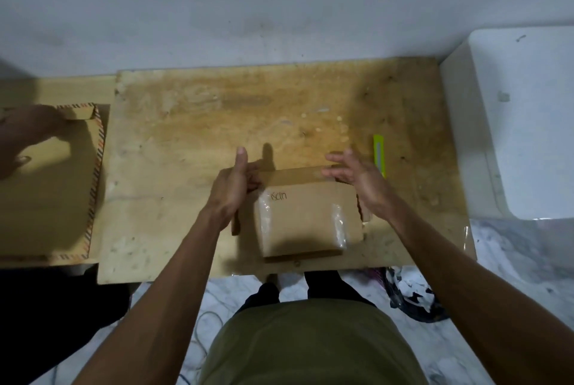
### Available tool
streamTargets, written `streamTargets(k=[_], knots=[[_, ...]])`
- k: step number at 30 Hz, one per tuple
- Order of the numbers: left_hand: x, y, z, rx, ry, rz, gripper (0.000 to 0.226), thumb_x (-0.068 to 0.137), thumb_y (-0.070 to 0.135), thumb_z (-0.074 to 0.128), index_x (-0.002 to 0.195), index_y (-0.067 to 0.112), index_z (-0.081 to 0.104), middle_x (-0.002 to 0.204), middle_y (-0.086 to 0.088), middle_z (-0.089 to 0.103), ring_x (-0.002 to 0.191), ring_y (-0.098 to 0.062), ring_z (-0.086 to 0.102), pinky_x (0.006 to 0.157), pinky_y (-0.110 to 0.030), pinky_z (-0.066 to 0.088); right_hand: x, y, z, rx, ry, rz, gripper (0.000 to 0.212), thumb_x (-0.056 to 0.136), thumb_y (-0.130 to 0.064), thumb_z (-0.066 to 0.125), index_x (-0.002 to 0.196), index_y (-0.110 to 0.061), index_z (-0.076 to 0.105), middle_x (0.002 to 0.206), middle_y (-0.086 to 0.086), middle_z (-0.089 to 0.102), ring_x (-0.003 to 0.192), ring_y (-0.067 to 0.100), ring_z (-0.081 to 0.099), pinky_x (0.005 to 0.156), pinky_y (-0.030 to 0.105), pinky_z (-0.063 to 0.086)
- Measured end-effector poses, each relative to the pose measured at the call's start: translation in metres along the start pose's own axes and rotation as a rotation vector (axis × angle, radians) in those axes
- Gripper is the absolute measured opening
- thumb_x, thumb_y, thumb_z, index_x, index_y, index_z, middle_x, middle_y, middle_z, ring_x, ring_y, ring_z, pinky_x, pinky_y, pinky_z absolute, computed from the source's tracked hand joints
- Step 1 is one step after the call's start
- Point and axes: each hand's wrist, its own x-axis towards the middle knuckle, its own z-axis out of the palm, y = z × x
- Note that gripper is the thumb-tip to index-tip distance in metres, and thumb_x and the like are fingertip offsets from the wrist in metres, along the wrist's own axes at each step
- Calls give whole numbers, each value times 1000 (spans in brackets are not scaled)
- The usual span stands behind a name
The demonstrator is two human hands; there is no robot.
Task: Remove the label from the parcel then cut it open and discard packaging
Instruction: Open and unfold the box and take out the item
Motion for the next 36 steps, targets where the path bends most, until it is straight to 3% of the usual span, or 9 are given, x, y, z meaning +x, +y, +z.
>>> streamTargets(k=[3,5,8,10,14,21,27,31,36], knots=[[-10,-16,12,260,63,178,71,94,73,27,112,24,75,111,-2,74,108,-21,65,103,-41,47,-10,14,8,-421,38,-189,58,101,-56,23,126,-25,65,128,-3,67,131,14,51,117,47,27],[-26,-34,19,524,52,324,70,98,67,20,113,25,74,126,-5,67,123,-27,53,107,-46,40,-27,29,20,-756,-1,-230,57,103,-53,17,142,-28,49,147,-4,51,144,15,33,120,50,16],[-48,-64,26,893,69,381,70,94,67,10,136,37,57,154,-3,38,139,-32,24,112,-51,27,-47,57,40,-1078,-29,-224,56,103,-51,13,154,-31,23,163,-15,14,152,9,-8,122,50,-4],[-54,-72,32,998,98,381,63,95,67,13,145,43,44,164,-2,19,146,-32,12,116,-56,16,-49,71,46,-1204,6,-228,57,102,-52,11,156,-34,9,164,-17,-3,149,12,-21,119,57,-10],[-50,-84,37,1115,109,316,64,93,74,21,153,51,14,167,1,-16,152,-35,-13,117,-64,-4,-45,87,48,-1307,80,-261,61,101,-55,15,156,-35,-1,164,-10,-13,149,21,-25,116,64,-9],[-44,-87,39,1139,147,276,70,92,76,27,151,55,-3,160,-1,-35,148,-42,-24,113,-70,-5,-37,94,50,-1317,179,-260,62,99,-60,22,155,-40,3,165,-11,-7,152,25,-14,115,66,-3],[-43,-81,39,1002,243,202,90,80,86,36,153,51,-5,163,-2,-29,149,-41,-20,116,-69,0,-40,88,54,-1305,237,-216,67,97,-64,29,155,-39,10,166,-5,-2,152,31,-10,114,71,4],[-47,-76,39,805,454,26,135,53,98,50,156,26,1,163,-15,5,148,-41,10,114,-62,17,-49,83,58,-1095,427,-40,89,84,-80,37,156,-36,6,166,11,-6,150,40,-1,114,65,5],[-48,-73,45,883,555,151,130,53,89,64,151,18,17,141,-19,42,126,-39,41,104,-54,33,-52,70,69,-955,570,-18,104,72,-74,63,154,-28,19,160,19,18,135,44,33,107,57,32]])
